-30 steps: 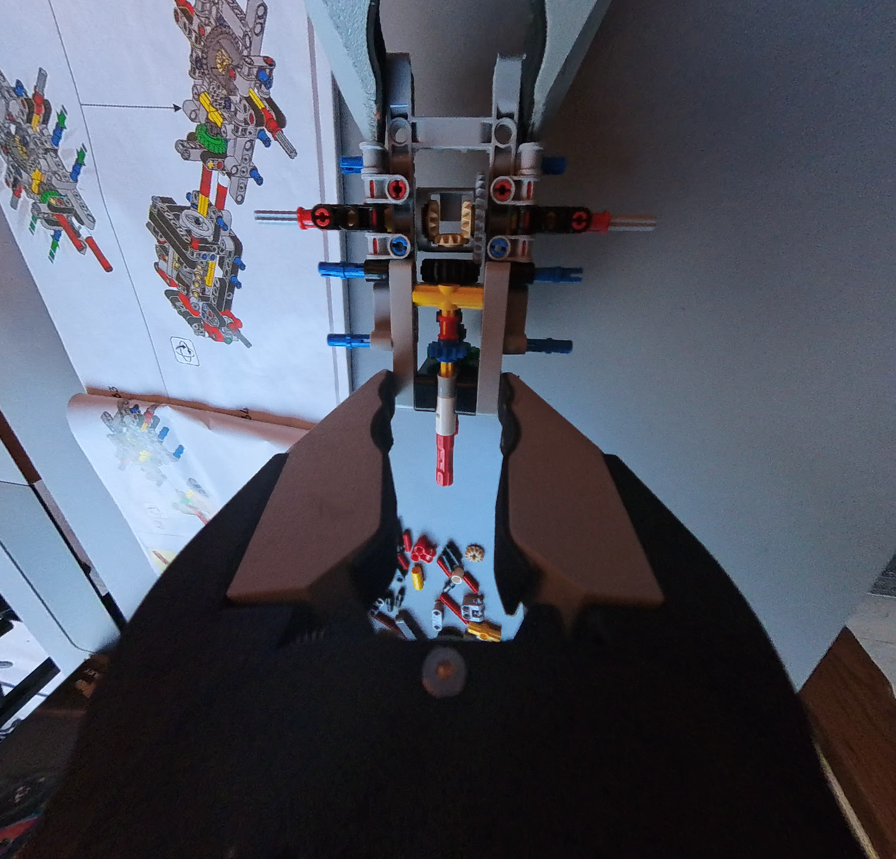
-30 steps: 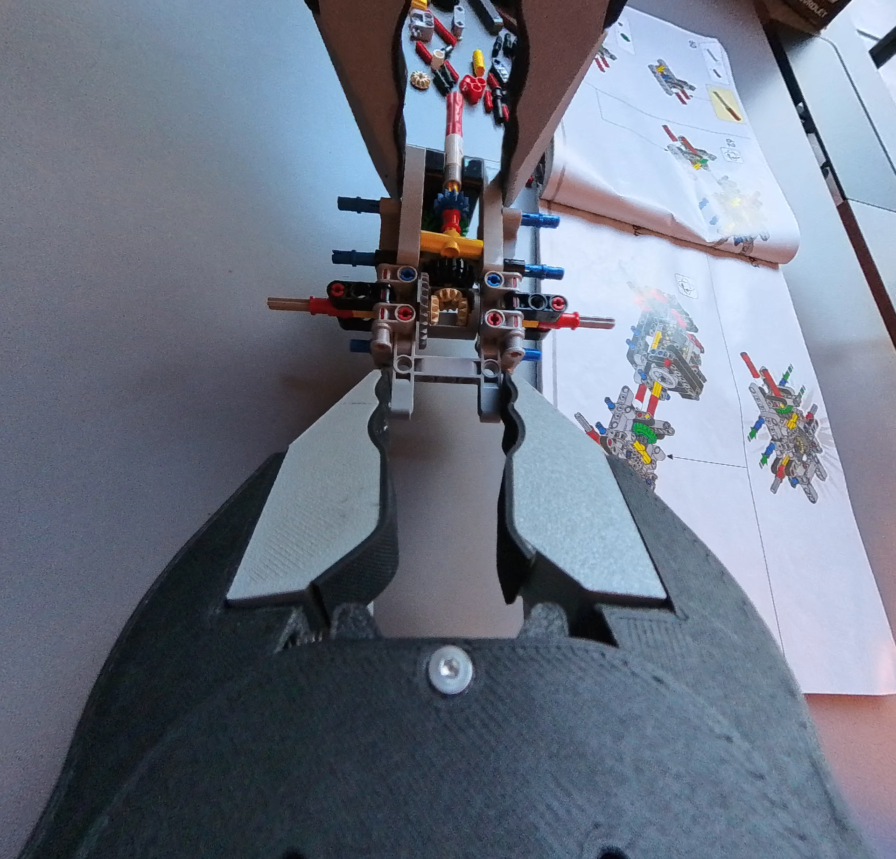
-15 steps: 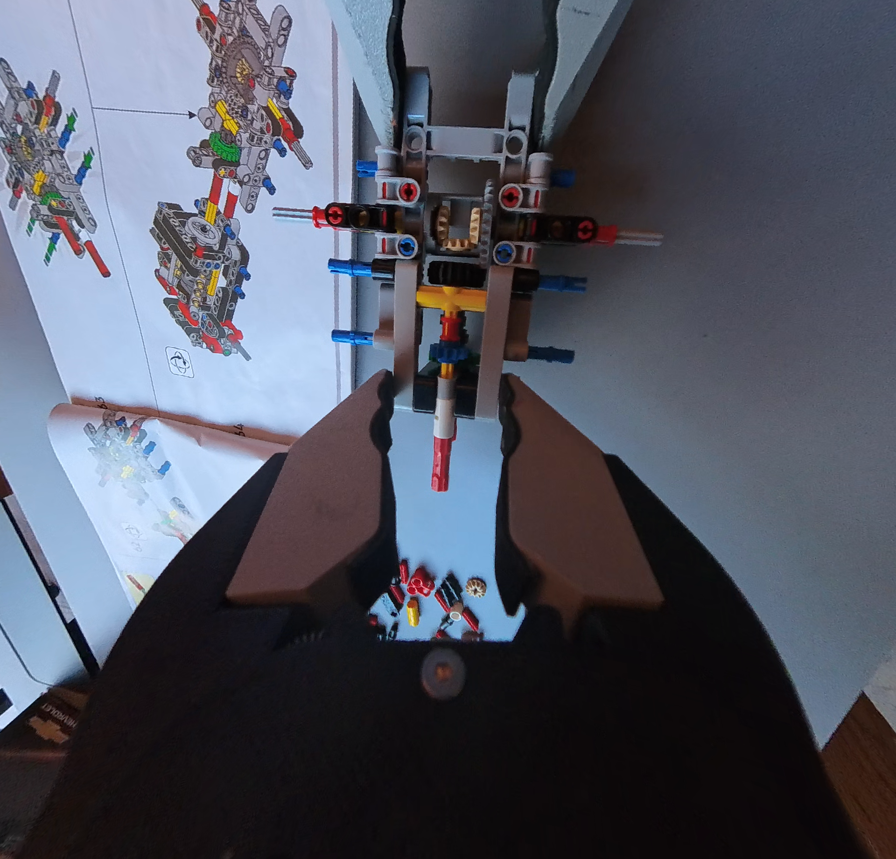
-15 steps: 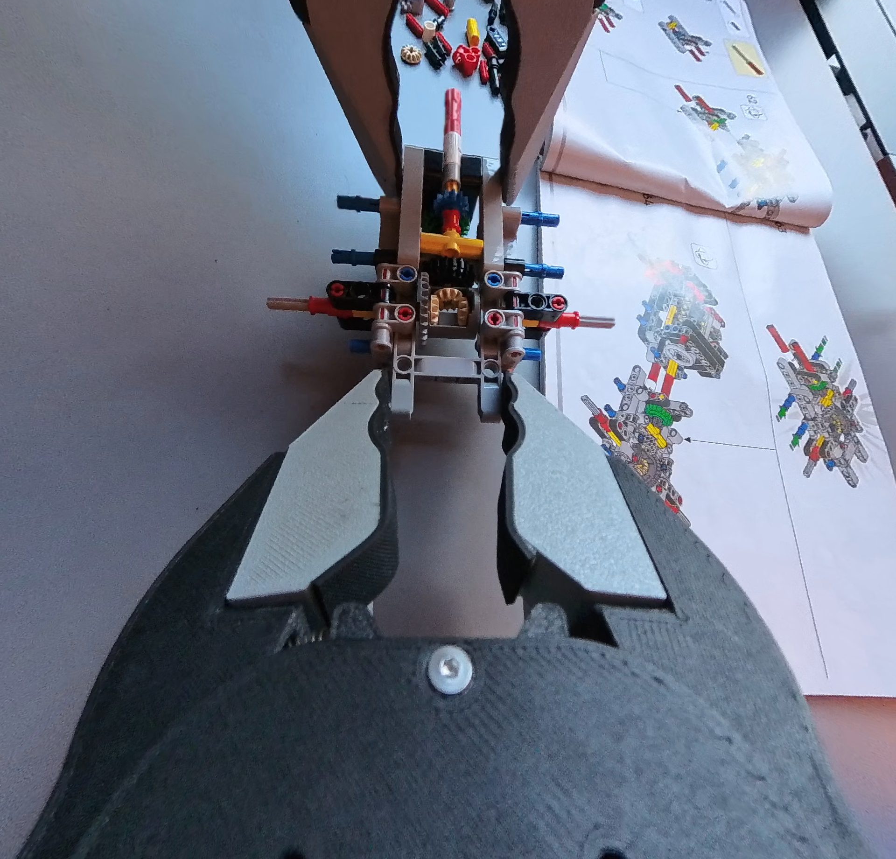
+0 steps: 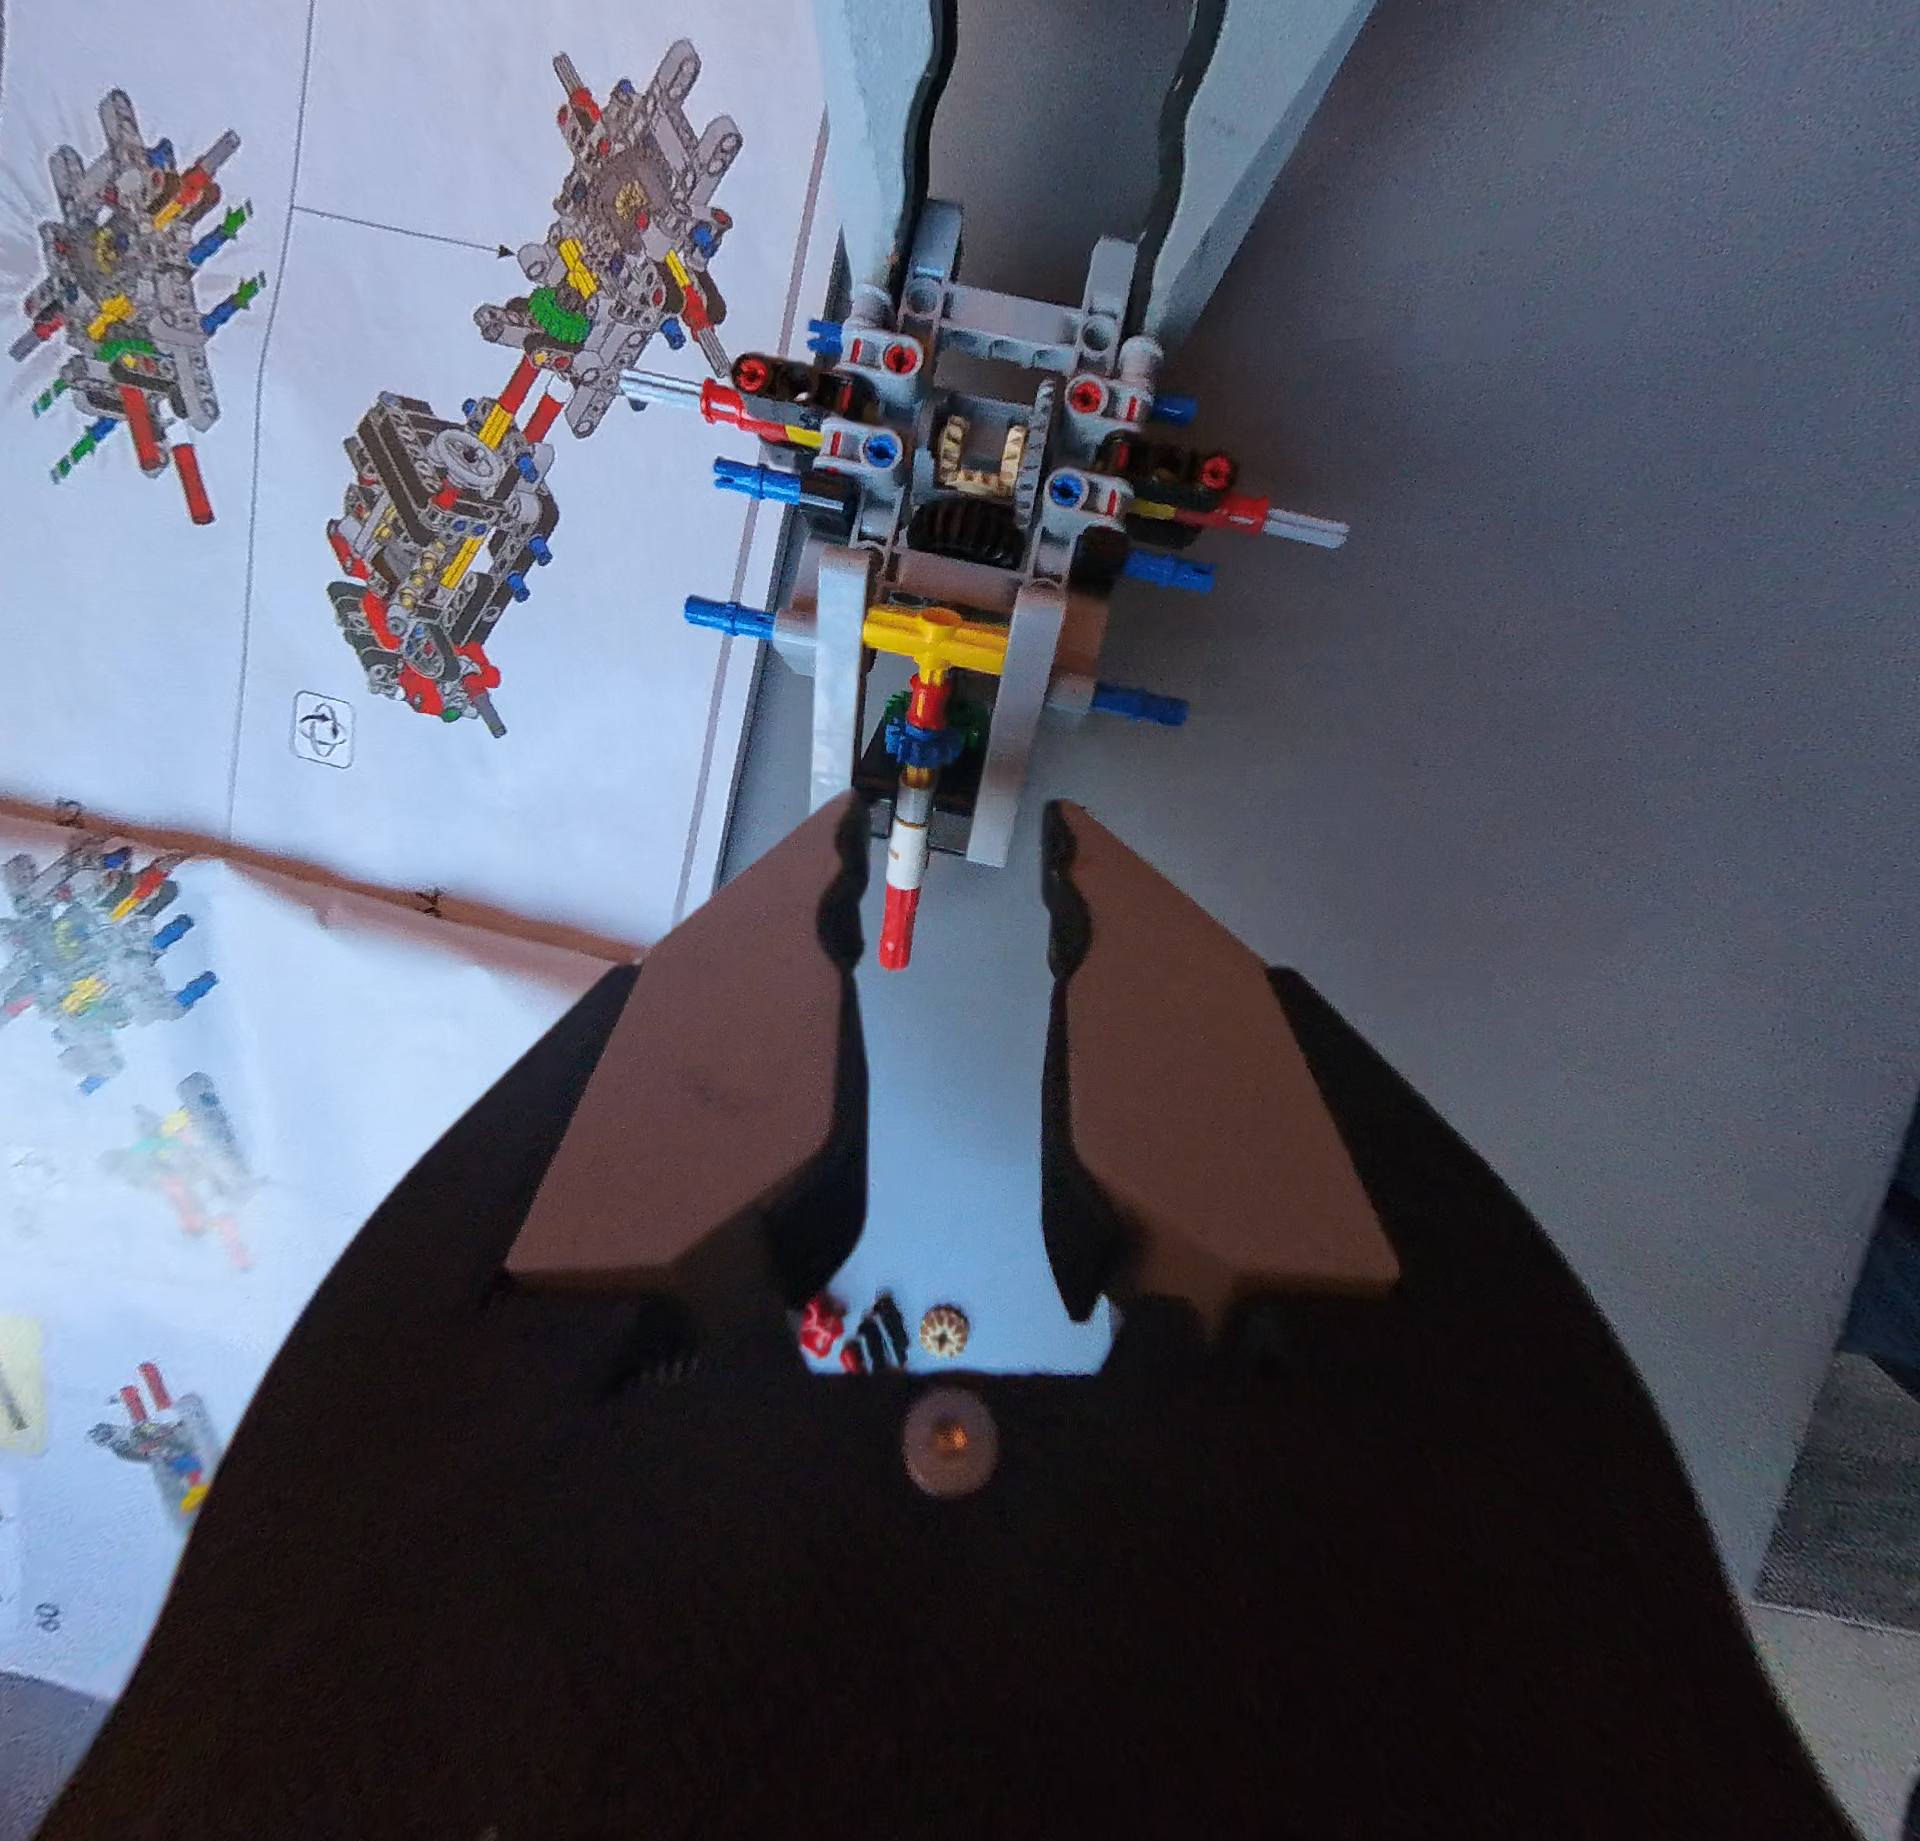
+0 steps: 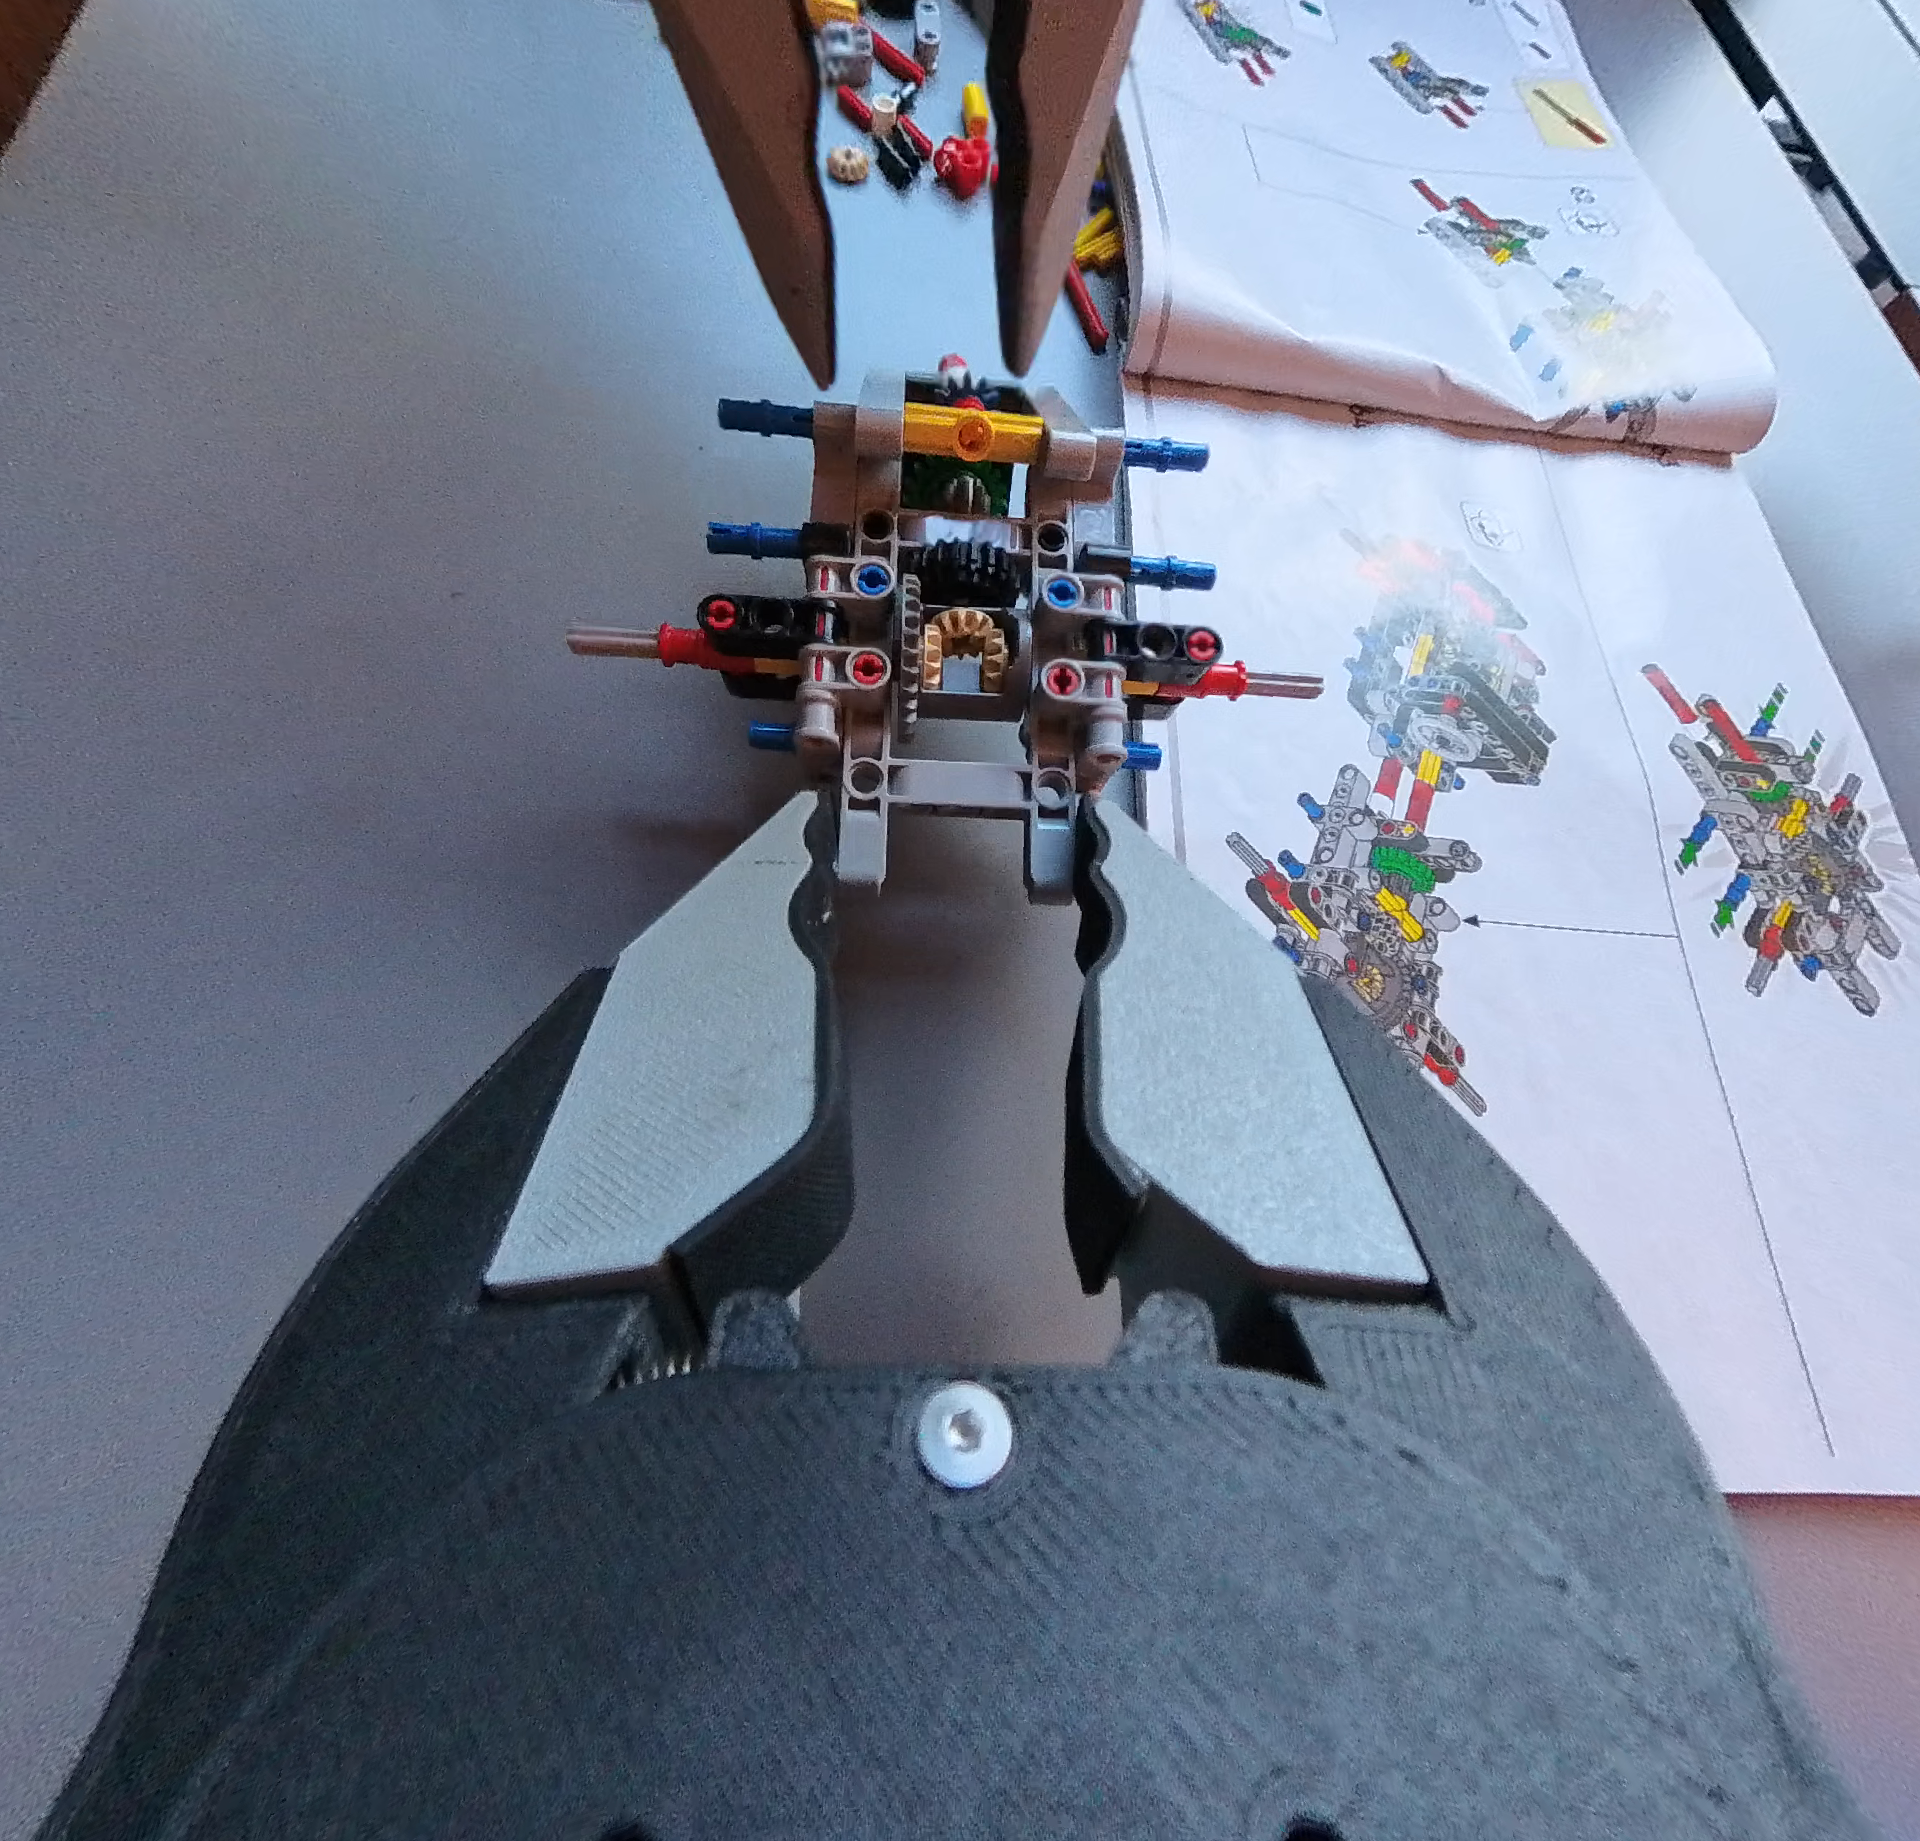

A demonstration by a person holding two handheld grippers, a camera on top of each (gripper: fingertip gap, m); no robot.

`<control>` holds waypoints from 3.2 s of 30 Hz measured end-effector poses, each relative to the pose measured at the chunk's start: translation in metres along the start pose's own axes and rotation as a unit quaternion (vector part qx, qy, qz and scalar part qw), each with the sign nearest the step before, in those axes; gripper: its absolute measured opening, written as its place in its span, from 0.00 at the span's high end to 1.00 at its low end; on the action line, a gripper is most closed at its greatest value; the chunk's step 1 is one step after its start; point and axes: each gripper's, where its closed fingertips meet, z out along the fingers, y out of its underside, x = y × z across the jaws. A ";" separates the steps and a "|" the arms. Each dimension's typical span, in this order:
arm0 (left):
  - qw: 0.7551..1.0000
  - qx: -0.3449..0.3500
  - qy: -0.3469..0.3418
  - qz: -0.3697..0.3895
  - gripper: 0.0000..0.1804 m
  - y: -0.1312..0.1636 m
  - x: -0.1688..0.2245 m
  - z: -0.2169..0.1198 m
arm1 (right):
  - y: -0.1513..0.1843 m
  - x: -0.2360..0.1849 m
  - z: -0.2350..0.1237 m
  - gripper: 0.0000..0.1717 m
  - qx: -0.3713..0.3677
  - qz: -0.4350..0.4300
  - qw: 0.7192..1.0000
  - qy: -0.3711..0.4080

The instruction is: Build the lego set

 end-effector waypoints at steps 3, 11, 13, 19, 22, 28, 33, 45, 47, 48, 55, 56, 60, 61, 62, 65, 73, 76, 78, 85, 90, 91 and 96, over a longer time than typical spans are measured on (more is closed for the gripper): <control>1.000 -0.006 -0.017 -0.015 0.71 0.006 -0.011 0.009 | 0.000 0.000 0.001 0.75 -0.004 -0.003 1.000 0.001; 0.999 0.025 -0.003 0.022 0.77 -0.009 -0.008 0.006 | 0.001 0.002 0.002 0.75 -0.035 -0.032 0.999 0.024; 0.999 0.024 0.002 0.026 0.78 -0.012 -0.007 0.007 | 0.001 0.003 0.001 0.75 -0.052 -0.038 0.997 0.036; 0.999 0.011 -0.005 0.048 0.79 -0.019 -0.005 0.006 | 0.003 0.002 -0.007 0.75 -0.094 -0.031 0.994 0.045; 0.998 0.021 -0.005 0.058 0.80 -0.027 -0.004 0.002 | 0.004 0.002 -0.009 0.75 -0.098 -0.029 0.994 0.044; 0.998 0.029 0.017 0.051 0.93 -0.041 0.002 0.010 | -0.004 0.000 -0.007 0.75 -0.072 -0.025 0.996 0.041; 0.998 -0.011 0.018 0.057 0.96 -0.037 0.002 0.027 | 0.006 0.001 0.003 0.75 -0.079 -0.028 0.996 0.044; 1.000 0.023 -0.021 0.002 0.71 -0.010 -0.016 -0.004 | 0.008 0.003 0.003 0.75 -0.046 -0.001 0.999 0.024; 1.000 0.012 -0.018 0.006 0.71 -0.003 -0.015 0.003 | 0.006 0.002 0.004 0.75 -0.040 0.001 0.999 0.021; 1.000 0.001 -0.023 0.014 0.71 0.000 -0.016 0.007 | 0.005 0.002 0.004 0.75 -0.038 0.001 0.999 0.020; 0.999 -0.010 -0.009 0.039 0.77 -0.001 -0.014 0.014 | 0.004 0.002 0.005 0.75 -0.031 -0.003 0.999 0.024; 0.999 -0.015 -0.011 0.040 0.77 -0.001 -0.015 0.015 | 0.004 0.003 0.005 0.75 -0.032 -0.004 0.999 0.026; 0.998 -0.035 -0.020 0.058 0.77 -0.002 -0.018 0.015 | 0.004 0.005 0.004 0.75 -0.024 0.005 0.999 0.023; 0.997 -0.037 -0.020 0.062 0.77 -0.003 -0.018 0.016 | 0.005 0.006 0.004 0.75 -0.022 0.006 0.999 0.023; 0.997 -0.037 -0.020 0.064 0.77 -0.004 -0.019 0.017 | 0.006 0.006 0.003 0.75 -0.022 0.004 0.999 0.025; 0.997 -0.039 -0.017 0.061 0.77 -0.006 -0.021 0.018 | 0.007 0.008 0.002 0.75 -0.017 0.006 0.999 0.027; 0.998 -0.005 -0.036 0.056 0.73 -0.018 -0.026 0.010 | -0.003 0.013 -0.006 0.75 0.026 0.043 0.999 0.016; 0.998 0.000 -0.033 0.055 0.72 -0.018 -0.025 0.007 | -0.004 0.014 -0.007 0.75 0.030 0.045 0.998 0.017; 0.998 0.001 -0.034 0.060 0.67 -0.019 -0.024 0.005 | -0.004 0.015 -0.007 0.75 0.030 0.045 0.998 0.020; 0.998 0.028 -0.041 0.049 0.72 -0.024 -0.028 -0.009 | 0.001 0.018 -0.005 0.75 0.017 0.051 0.998 0.024; 0.999 0.007 -0.026 0.043 0.70 -0.009 -0.033 0.008 | 0.000 0.018 -0.005 0.75 0.012 0.043 0.999 0.027; 0.998 0.010 -0.022 0.050 0.73 -0.010 -0.033 0.010 | 0.001 0.018 -0.005 0.75 0.009 0.039 0.999 0.030; 0.996 0.039 -0.006 0.083 0.82 -0.028 -0.029 0.008 | 0.004 0.020 -0.007 0.75 -0.005 0.027 0.999 0.041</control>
